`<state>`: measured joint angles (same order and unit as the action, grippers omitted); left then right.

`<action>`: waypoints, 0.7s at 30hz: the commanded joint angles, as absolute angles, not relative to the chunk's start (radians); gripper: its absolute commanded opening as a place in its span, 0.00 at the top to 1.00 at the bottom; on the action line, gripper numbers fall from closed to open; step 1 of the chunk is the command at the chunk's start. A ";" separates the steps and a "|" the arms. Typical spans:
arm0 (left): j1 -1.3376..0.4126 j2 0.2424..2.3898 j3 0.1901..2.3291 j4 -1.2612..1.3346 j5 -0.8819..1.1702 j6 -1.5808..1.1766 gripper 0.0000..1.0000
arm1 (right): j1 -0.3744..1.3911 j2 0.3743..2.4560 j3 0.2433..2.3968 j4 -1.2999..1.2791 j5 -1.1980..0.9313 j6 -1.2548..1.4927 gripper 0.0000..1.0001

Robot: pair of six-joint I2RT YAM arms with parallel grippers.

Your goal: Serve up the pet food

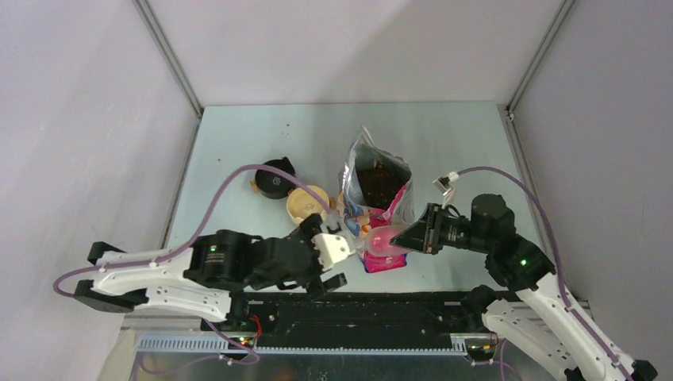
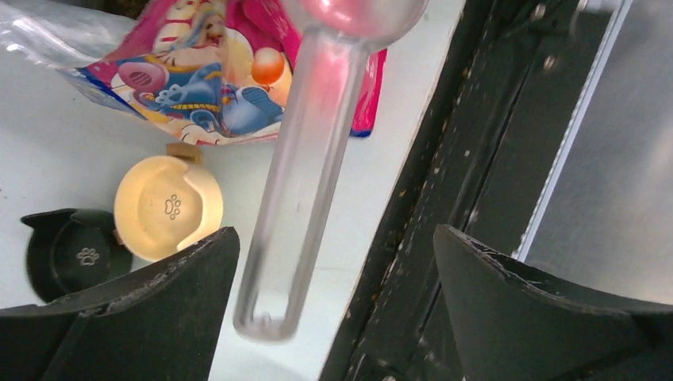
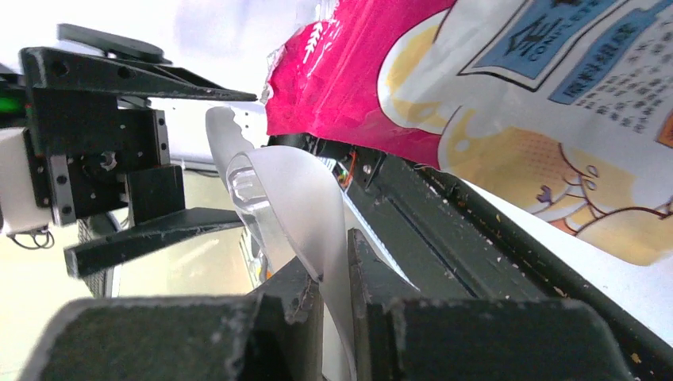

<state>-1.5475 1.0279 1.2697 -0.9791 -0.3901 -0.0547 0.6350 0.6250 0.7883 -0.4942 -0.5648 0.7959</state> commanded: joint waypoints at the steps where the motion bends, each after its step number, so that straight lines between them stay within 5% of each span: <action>1: -1.549 0.874 1.169 -0.685 -0.504 -0.204 0.01 | 0.552 0.552 0.770 -0.441 -0.643 0.811 1.00; 10: -1.311 0.459 0.827 -0.207 -0.410 -0.589 0.01 | 0.479 0.462 0.739 -0.425 -0.603 0.806 1.00; 21: -0.891 0.676 0.849 -0.089 0.304 -0.871 0.01 | 0.474 0.404 0.680 -0.258 -0.535 0.871 1.00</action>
<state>-0.9768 0.6144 0.8536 -0.2249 -0.0441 -0.7155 0.4782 0.4194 0.6804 -0.3843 -0.5598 0.8383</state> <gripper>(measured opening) 0.994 0.155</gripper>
